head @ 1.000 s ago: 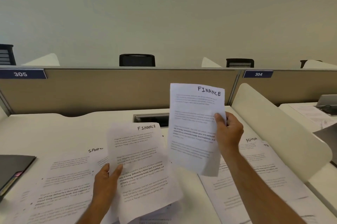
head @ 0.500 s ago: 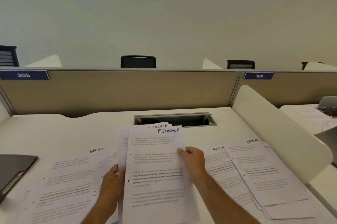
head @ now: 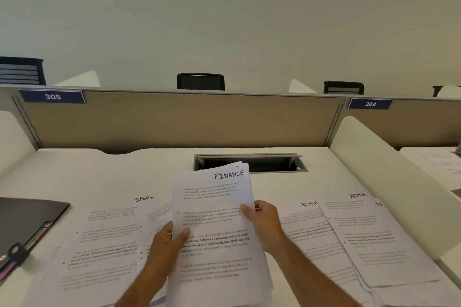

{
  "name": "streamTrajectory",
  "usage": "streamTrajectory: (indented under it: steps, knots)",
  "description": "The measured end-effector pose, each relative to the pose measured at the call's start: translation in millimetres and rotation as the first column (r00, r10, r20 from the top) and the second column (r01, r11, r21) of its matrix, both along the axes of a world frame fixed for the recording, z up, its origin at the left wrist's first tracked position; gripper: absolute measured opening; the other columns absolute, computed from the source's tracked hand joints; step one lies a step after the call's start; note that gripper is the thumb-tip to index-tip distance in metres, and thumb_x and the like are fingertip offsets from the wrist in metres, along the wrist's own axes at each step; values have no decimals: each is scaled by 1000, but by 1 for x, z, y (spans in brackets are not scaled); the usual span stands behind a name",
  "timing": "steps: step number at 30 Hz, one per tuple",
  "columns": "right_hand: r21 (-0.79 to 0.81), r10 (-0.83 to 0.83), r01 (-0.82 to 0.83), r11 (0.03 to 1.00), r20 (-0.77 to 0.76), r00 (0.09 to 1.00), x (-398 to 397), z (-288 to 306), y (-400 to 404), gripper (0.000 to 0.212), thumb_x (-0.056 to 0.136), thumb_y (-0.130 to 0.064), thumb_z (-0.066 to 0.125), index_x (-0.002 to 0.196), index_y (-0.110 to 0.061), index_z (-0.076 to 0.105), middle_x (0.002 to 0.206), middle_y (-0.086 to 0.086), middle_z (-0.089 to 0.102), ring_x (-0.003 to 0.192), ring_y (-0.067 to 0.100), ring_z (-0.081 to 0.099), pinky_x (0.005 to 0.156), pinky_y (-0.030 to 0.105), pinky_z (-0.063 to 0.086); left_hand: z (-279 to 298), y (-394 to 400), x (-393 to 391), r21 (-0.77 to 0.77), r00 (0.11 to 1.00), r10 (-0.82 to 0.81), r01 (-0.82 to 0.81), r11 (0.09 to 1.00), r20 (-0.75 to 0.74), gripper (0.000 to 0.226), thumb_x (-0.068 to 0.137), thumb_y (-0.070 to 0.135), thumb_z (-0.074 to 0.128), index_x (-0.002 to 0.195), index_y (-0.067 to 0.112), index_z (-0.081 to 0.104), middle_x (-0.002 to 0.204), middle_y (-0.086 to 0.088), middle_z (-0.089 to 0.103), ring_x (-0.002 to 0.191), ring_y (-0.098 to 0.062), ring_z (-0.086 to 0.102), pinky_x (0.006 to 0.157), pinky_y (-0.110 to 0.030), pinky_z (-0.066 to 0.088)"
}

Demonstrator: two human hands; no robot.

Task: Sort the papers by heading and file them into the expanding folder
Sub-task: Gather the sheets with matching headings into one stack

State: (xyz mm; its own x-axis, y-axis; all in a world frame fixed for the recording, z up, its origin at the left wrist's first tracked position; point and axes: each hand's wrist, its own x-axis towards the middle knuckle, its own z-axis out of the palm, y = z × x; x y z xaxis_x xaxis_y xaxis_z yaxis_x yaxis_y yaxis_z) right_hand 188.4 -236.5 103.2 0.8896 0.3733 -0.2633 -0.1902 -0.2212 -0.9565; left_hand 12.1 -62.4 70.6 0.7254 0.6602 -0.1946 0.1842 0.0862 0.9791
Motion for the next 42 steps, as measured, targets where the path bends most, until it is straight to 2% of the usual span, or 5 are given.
streamTrajectory:
  steps: [9, 15, 27, 36, 42]
  knots:
    - [-679, 674, -356, 642, 278, 685, -28, -52, -4, 66, 101, -62, 23, 158, -29, 19, 165, -5, 14, 153, 17, 10, 124, 40, 6, -14, 52, -25, 195, 947, 318, -305, 932, -39, 28, 98, 19, 62, 124, 10, 64, 107, -8, 72, 93, -28, 67, 85, -41, 53]
    - [-899, 770, -144, 415, 262, 582, -36, -100, -33, 111, 70, -94, -8, 159, -29, 2, 167, 4, -13, 151, 22, -22, 101, 45, -39, -19, 95, -57, 250, 857, 510, -479, 842, -77, 29, 99, 21, 60, 124, 5, 61, 114, -19, 67, 96, -32, 60, 93, -49, 49]
    - [-919, 806, -66, 388, 303, 509, -30, -87, -36, 94, 79, -89, -2, 156, -37, -8, 162, 0, -23, 152, 24, -18, 101, 41, -42, -26, 89, -56, 236, 842, 535, -508, 828, -66, 23, 100, 20, 58, 119, 8, 61, 105, -14, 66, 90, -32, 60, 85, -45, 49]
    - [-951, 568, 203, 235, 303, 766, -8, -72, -55, 128, 66, -93, -15, 156, -9, 20, 165, 19, 0, 152, 36, -14, 107, 67, -26, -23, 88, -57, 194, 851, 521, -501, 844, -69, 30, 101, 21, 56, 128, 8, 58, 111, -12, 64, 95, -31, 58, 87, -47, 48]
    - [-929, 836, 16, 370, 340, 430, -55, -76, -16, 87, 86, -86, 14, 155, -34, 25, 163, 6, 20, 153, 25, 11, 113, 61, 4, -21, 83, -51, 178, 855, 514, -495, 850, -76, 31, 101, 20, 56, 129, 8, 58, 117, -16, 65, 96, -31, 58, 89, -48, 49]
